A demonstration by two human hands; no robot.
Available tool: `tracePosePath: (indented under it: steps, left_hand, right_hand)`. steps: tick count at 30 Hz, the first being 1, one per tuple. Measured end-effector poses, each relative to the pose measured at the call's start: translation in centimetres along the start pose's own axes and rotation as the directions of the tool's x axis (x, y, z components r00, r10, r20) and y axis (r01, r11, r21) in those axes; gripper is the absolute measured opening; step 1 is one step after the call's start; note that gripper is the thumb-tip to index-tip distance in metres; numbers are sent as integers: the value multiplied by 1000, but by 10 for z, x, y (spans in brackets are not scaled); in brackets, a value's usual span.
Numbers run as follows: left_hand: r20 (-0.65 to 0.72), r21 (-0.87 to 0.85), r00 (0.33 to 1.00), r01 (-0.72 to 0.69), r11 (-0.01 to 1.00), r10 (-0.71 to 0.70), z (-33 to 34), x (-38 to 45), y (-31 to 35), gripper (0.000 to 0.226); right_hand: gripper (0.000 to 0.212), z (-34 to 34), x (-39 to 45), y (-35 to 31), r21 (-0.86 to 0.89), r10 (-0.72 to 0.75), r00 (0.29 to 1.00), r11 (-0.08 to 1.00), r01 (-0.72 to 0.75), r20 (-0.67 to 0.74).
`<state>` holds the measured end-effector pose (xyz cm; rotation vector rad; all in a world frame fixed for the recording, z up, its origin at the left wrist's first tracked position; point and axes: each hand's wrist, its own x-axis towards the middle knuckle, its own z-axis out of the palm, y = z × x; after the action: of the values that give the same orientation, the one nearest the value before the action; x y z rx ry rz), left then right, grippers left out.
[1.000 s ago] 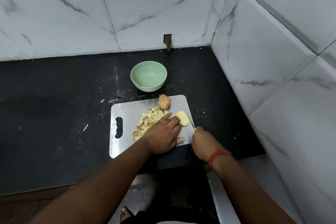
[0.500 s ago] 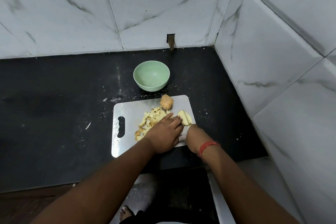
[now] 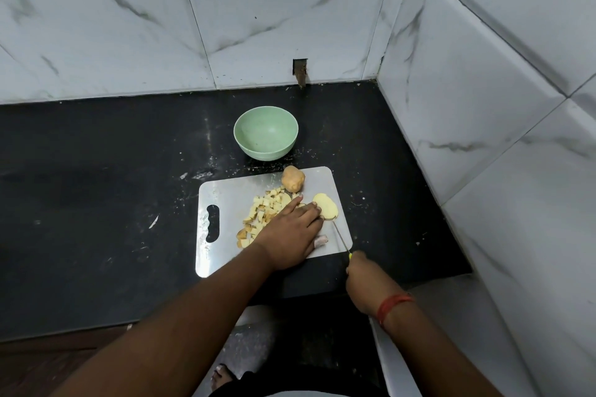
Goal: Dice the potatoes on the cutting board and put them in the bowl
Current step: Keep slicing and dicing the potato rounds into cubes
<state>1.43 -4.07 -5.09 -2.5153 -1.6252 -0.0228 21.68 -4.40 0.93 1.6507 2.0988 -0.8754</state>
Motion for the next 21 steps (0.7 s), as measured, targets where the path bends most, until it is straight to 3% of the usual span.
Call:
tracePosePath:
  steps: [4, 8, 15, 18, 21]
  left_hand:
    - [-8, -38, 1000, 15, 999, -15, 0, -2, -1, 58]
    - [-40, -46, 998, 52, 998, -54, 0, -7, 0, 50]
    - [-65, -50, 997, 49, 998, -52, 2, -11, 1, 56]
    - [-62, -61, 997, 52, 997, -56, 6, -13, 1, 59]
    - [-42, -75, 997, 66, 995, -69, 11, -15, 0, 59]
  right_hand:
    - [12, -6, -8, 0, 12, 17, 999, 1000, -16, -31]
    - [26, -20, -1, -19, 23, 22, 997, 1000, -20, -70]
    - [35, -49, 31, -61, 45, 67, 994, 997, -64, -82]
    - [36, -45, 38, -68, -46, 30, 999, 998, -32, -41]
    - [42, -42, 46, -70, -39, 106, 994, 994, -106, -3]
